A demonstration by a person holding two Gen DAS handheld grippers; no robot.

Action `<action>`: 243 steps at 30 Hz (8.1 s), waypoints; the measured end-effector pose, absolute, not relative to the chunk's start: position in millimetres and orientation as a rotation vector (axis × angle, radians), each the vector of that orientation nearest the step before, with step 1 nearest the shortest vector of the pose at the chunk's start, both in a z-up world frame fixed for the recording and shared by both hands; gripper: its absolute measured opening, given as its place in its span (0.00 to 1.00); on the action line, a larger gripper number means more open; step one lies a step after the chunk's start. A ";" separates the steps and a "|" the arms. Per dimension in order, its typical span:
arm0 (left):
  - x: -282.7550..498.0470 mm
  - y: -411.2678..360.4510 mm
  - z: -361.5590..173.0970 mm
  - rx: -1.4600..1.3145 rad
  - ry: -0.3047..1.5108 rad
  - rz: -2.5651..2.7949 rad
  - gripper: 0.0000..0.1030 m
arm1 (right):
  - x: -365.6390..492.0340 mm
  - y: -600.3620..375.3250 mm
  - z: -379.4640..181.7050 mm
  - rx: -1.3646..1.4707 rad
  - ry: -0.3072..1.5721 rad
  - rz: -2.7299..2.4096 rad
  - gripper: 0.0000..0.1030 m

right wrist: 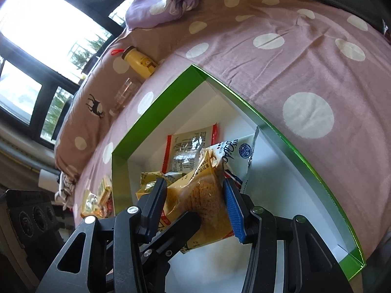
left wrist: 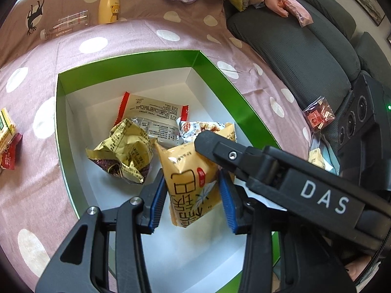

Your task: Organize snacks

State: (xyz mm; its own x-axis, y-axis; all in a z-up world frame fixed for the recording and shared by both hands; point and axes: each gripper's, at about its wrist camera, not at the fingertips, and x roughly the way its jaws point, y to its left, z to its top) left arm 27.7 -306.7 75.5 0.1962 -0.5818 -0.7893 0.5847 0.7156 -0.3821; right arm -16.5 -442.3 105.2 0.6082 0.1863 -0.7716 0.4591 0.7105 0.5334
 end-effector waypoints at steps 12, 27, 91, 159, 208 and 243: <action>14.9 -271.9 99.9 -0.053 1.015 -0.809 0.56 | -23.1 -430.6 125.5 0.738 0.847 -0.176 0.59; -9.7 -113.5 128.7 -0.190 0.817 -0.525 0.97 | -18.0 -381.4 154.5 0.615 0.731 -0.110 0.86; 15.0 69.2 61.9 -0.413 0.945 -0.068 0.98 | 75.3 -192.1 103.0 0.233 1.129 0.239 0.55; -33.1 -66.1 104.0 -0.217 0.738 -0.502 0.29 | -12.1 -197.1 152.8 0.371 0.841 0.281 0.48; 14.3 -266.9 112.1 0.018 0.834 -0.773 0.29 | -9.9 -405.9 136.1 0.723 0.795 -0.029 0.48; 15.9 -254.4 105.3 -0.054 0.895 -0.756 0.65 | -13.8 -432.3 119.7 0.788 0.806 -0.218 0.57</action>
